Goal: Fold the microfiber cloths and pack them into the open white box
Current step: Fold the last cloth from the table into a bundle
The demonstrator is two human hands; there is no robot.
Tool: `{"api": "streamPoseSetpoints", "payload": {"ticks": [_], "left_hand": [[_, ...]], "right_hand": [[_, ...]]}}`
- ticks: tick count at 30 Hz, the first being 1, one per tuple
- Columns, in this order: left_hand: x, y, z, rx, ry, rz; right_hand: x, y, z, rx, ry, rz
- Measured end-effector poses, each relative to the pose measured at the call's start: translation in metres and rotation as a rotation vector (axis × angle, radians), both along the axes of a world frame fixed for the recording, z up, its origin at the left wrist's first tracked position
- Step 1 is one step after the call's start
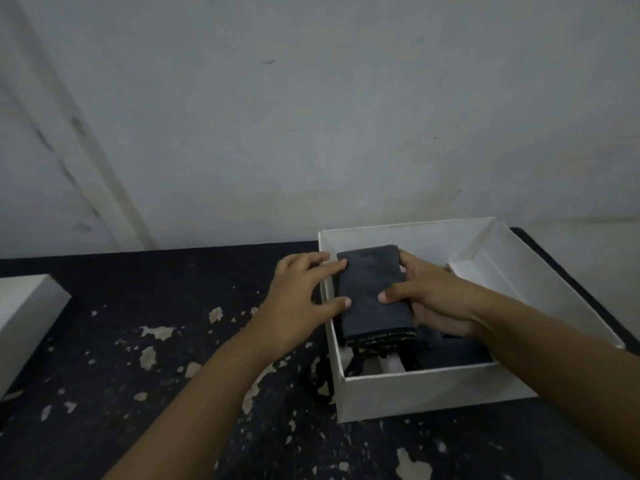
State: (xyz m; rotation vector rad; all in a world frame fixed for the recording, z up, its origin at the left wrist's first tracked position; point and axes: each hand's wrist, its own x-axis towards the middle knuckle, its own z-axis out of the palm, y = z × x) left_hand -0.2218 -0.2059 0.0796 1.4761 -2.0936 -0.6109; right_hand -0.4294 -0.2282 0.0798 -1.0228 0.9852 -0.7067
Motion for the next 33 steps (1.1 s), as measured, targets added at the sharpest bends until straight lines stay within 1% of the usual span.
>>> {"api": "streamPoseSetpoints", "payload": {"ticks": [3,6,11,13,15,18,23,24,26,27,28,29,30,31,33], "left_hand": [[0.001,0.0,-0.003,0.016,0.025,-0.021],[0.004,0.002,-0.004,0.078,0.054,-0.049],[0.005,0.001,-0.006,0.013,-0.004,-0.139],[0.004,0.0,-0.006,0.033,0.001,-0.137],[0.003,0.0,-0.007,0.065,0.009,-0.123],[0.003,0.0,-0.008,0.083,0.021,-0.121],[0.005,-0.002,-0.008,0.092,0.021,-0.14],[0.004,-0.002,-0.008,0.088,0.016,-0.142],[0.005,-0.002,-0.007,0.085,-0.001,-0.143],[0.005,-0.002,-0.007,0.085,-0.01,-0.147],[0.005,-0.002,-0.006,0.085,-0.019,-0.151],[0.006,-0.002,-0.006,0.084,-0.024,-0.155],[0.006,-0.002,-0.005,0.081,-0.029,-0.159],[0.006,-0.002,-0.005,0.076,-0.03,-0.162],[0.005,-0.001,-0.004,0.068,-0.036,-0.167]], "right_hand": [[-0.003,0.0,-0.007,0.12,-0.006,0.041],[-0.001,0.002,-0.013,0.206,-0.019,0.1],[0.005,0.001,-0.025,0.352,-0.004,0.249],[0.005,0.001,-0.033,0.388,0.038,0.291],[0.007,0.001,-0.04,0.366,0.167,0.3],[0.012,0.003,-0.041,0.183,0.478,0.307],[0.014,0.012,-0.023,-0.17,0.861,0.315],[0.013,0.015,-0.018,-0.249,0.966,0.338],[0.009,0.019,-0.01,-0.493,1.227,0.398],[0.008,0.02,-0.009,-0.643,1.312,0.408],[0.007,0.021,-0.007,-0.776,1.326,0.423],[0.007,0.02,-0.007,-0.871,1.282,0.47],[0.008,0.02,-0.006,-0.923,1.223,0.558],[0.009,0.019,-0.006,-0.941,1.171,0.665],[0.01,0.018,-0.01,-0.891,1.175,0.857]]}}
